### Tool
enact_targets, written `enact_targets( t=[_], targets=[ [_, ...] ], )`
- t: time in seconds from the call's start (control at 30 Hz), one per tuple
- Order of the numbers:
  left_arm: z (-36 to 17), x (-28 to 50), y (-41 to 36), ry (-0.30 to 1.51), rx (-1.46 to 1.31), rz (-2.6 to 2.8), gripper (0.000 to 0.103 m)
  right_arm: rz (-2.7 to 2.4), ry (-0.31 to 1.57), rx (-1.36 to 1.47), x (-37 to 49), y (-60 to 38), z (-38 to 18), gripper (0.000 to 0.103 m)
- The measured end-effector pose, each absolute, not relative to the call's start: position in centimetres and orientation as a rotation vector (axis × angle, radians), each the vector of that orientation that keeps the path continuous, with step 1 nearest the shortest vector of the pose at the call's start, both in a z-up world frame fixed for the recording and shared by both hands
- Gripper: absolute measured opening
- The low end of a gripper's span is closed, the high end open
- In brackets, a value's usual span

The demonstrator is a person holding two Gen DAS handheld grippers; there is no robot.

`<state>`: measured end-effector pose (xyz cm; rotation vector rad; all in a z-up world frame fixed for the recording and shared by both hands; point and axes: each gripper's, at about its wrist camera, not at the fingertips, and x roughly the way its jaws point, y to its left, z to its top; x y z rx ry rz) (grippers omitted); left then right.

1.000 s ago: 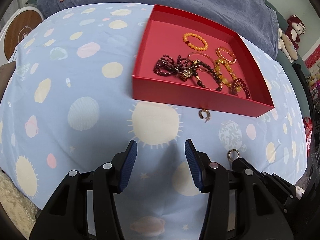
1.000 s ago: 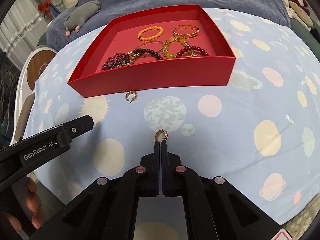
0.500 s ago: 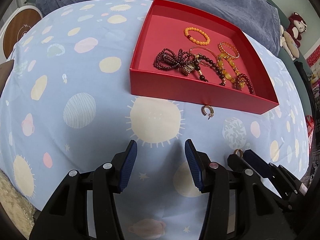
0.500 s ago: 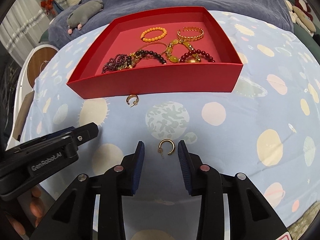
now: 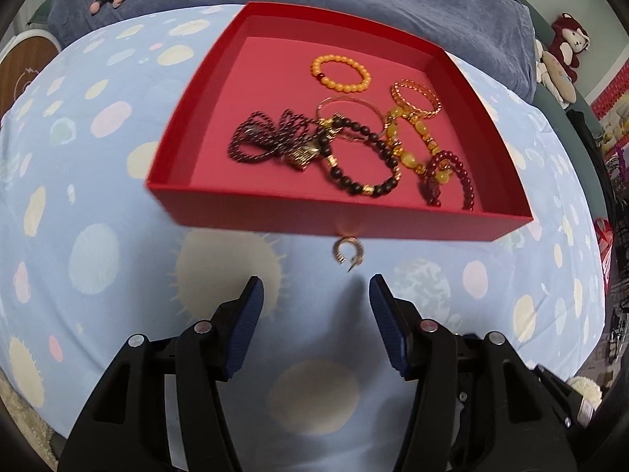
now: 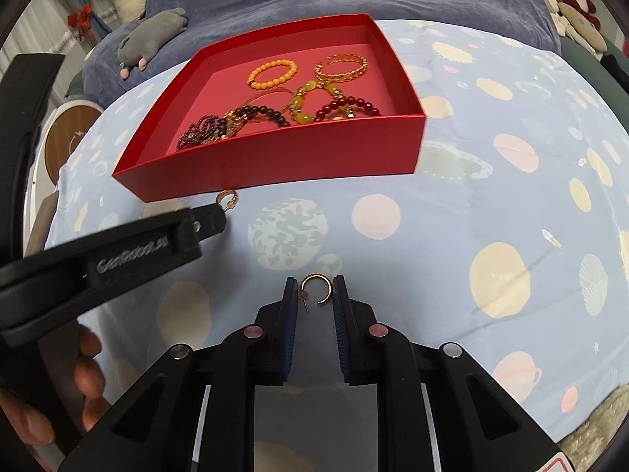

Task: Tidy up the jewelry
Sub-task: 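Lift the earring with the right gripper while the left gripper grasps the other gold hoop earring, then carry both earrings into the red box and open both grippers there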

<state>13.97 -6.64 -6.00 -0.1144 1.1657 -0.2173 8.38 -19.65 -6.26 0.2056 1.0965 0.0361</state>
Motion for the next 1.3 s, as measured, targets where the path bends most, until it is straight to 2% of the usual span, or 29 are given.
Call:
enact_targets(
  t=[0.13, 0.23, 0.4, 0.47, 0.77, 1.3],
  targets=[
    [-6.1, 14.9, -7.8, 1.151, -0.093, -0.217, 0.052, 0.033, 1.092, 0.236, 8.5, -20.4, -6.1, 0.017],
    [-6.2, 15.3, -8.5, 1.134, -0.060, -0.204, 0.045, 0.033, 1.090, 0.241, 8.8, -20.5, -6.1, 0.017],
    [-6.2, 15.3, -8.8, 1.110, -0.001, -0.175, 0.021, 0.034, 1.092, 0.248, 8.8, -20.4, -6.4, 0.017],
    [-6.2, 15.2, -8.5, 1.109, 0.000, -0.177, 0.017, 0.034, 1.092, 0.248, 8.8, -20.3, -6.3, 0.017],
    [-5.1, 14.1, -7.7, 1.108, -0.024, -0.192, 0.016, 0.033, 1.059, 0.250, 8.3, -20.3, -4.8, 0.017],
    [0.6, 12.6, -5.8, 1.043, -0.076, -0.206, 0.017, 0.071, 0.939, 0.247, 8.6, -19.2, 0.9, 0.017]
  ],
)
